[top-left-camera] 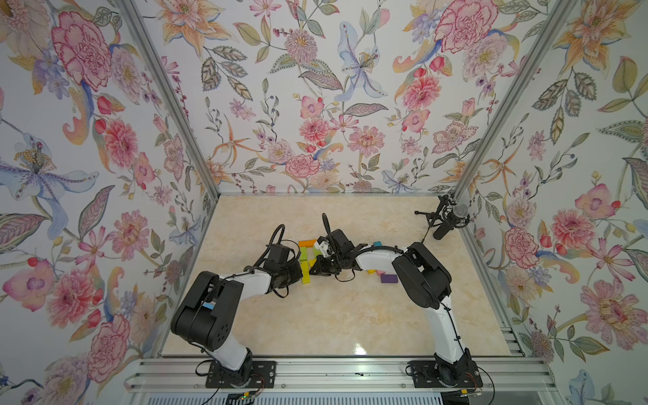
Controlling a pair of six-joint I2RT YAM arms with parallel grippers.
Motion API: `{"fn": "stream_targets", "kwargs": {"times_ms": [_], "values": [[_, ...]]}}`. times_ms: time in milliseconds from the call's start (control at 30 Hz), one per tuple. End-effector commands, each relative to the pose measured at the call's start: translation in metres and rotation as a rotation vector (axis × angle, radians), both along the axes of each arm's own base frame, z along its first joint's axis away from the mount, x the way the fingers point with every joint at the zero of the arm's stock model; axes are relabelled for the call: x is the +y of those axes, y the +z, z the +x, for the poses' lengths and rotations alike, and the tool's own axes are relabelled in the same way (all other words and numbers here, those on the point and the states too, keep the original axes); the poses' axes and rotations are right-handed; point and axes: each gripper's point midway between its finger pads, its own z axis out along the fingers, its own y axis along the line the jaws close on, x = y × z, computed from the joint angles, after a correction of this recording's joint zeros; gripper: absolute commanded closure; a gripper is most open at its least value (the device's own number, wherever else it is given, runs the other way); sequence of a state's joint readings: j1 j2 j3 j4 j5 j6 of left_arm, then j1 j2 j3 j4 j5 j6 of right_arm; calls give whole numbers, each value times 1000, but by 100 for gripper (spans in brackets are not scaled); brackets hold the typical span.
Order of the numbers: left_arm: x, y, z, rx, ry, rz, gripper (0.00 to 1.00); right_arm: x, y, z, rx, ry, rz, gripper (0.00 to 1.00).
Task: Assemble the letter p with building blocks
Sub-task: Assemble the building block at the center of the board.
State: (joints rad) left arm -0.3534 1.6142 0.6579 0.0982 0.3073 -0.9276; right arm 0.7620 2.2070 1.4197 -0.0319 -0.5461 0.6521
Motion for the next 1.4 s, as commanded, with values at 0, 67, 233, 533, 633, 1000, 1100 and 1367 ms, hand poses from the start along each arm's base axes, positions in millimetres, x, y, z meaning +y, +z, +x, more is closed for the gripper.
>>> {"fn": "stream_targets", "kwargs": {"times_ms": [0, 67, 233, 533, 633, 1000, 1100, 1367], "values": [[12, -26, -17, 102, 2, 62, 100, 2, -12, -3, 32, 7, -11, 100], [11, -26, -16, 101, 1, 61, 100, 2, -13, -3, 34, 7, -11, 100], [10, -25, -15, 101, -1, 60, 100, 2, -14, -3, 37, 7, -11, 100], [10, -25, -15, 103, 0, 60, 100, 2, -14, -2, 38, 5, -11, 100], [11, -24, -15, 102, -1, 62, 100, 3, -14, -2, 39, 7, -10, 100], [13, -23, -12, 100, 2, 65, 100, 4, -12, -1, 36, 7, -7, 100], [14, -23, -12, 101, 3, 67, 100, 4, -12, -2, 38, 8, -7, 100], [14, -26, -13, 106, 5, 65, 100, 3, -13, -1, 38, 6, -9, 100]]}}
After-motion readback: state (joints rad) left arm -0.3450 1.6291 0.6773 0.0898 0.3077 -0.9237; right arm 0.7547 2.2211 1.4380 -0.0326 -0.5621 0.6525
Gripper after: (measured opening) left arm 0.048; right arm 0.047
